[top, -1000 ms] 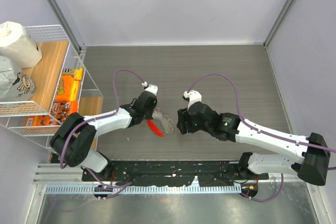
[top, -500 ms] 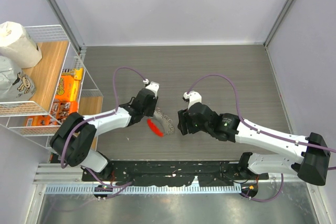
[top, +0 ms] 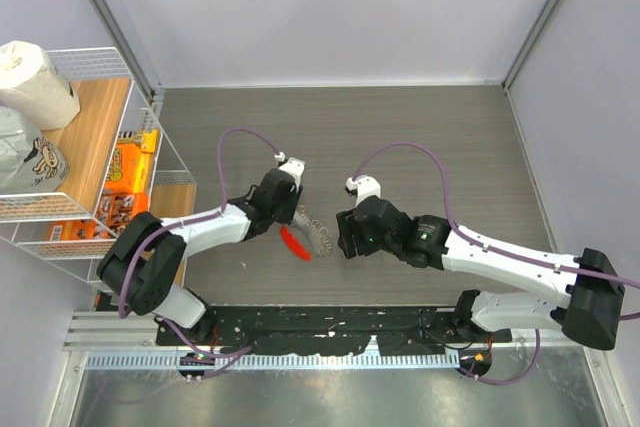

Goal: Put the keys on the keyring

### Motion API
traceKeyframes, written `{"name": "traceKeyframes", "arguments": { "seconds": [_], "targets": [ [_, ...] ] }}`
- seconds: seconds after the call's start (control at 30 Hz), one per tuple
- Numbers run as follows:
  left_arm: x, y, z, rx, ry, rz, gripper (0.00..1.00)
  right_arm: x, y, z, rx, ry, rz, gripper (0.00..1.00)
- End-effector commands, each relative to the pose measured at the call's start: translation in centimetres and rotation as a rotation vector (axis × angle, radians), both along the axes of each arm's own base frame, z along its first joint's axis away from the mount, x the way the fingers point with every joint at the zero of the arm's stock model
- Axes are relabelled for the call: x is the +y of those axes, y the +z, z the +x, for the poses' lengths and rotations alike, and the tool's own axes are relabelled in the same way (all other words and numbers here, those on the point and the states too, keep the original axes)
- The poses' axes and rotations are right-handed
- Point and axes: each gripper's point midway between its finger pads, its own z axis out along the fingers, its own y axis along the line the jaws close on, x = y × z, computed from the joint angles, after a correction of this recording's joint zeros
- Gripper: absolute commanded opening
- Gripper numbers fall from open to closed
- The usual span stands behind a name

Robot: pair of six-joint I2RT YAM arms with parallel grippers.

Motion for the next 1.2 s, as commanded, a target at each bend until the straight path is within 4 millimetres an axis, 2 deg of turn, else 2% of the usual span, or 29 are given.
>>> {"name": "traceKeyframes", "arguments": {
  "seconds": [0.0, 0.17, 0.33, 0.73, 0.8, 0.83, 0.9, 1.07, 1.17],
  "targets": [
    [-0.3, 0.1, 0.7, -0.024, -0.011, -0.009, 0.37, 0.8, 0.8, 0.4, -0.019, 0.005, 0.029, 0.63],
    [-0.3, -0.2, 0.8, -0.013, -0.013, -0.001, 0.30, 0.7, 0.7, 0.4, -0.021, 0.001, 0.028, 0.63],
    [-0.4, -0.3, 0.9, -0.011, -0.016, -0.001, 0.29, 0.6, 0.5, 0.4, -0.021, 0.001, 0.020, 0.63],
    [-0.8, -0.9, 1.0, 0.007, -0.031, -0.016, 0.14, 0.4, 0.5, 0.5, -0.027, 0.000, 0.015, 0.64],
    [-0.9, -1.0, 0.9, 0.008, -0.035, -0.020, 0.10, 0.4, 0.5, 0.5, -0.029, 0.001, 0.015, 0.63],
    [-0.9, -0.9, 1.0, 0.007, -0.035, -0.023, 0.05, 0.3, 0.6, 0.5, -0.030, 0.000, 0.016, 0.63],
    [-1.0, -0.9, 1.1, 0.005, -0.036, -0.026, 0.00, 0.3, 0.6, 0.5, -0.032, 0.001, 0.017, 0.63],
    [-1.8, -0.7, 0.9, 0.001, -0.081, -0.075, 0.00, 0.0, 0.5, 0.4, -0.035, -0.004, 0.014, 0.63],
    [-2.3, 0.3, 0.5, -0.023, -0.122, -0.106, 0.00, -0.1, 0.8, 0.3, -0.042, -0.002, 0.021, 0.63]
  ]
}}
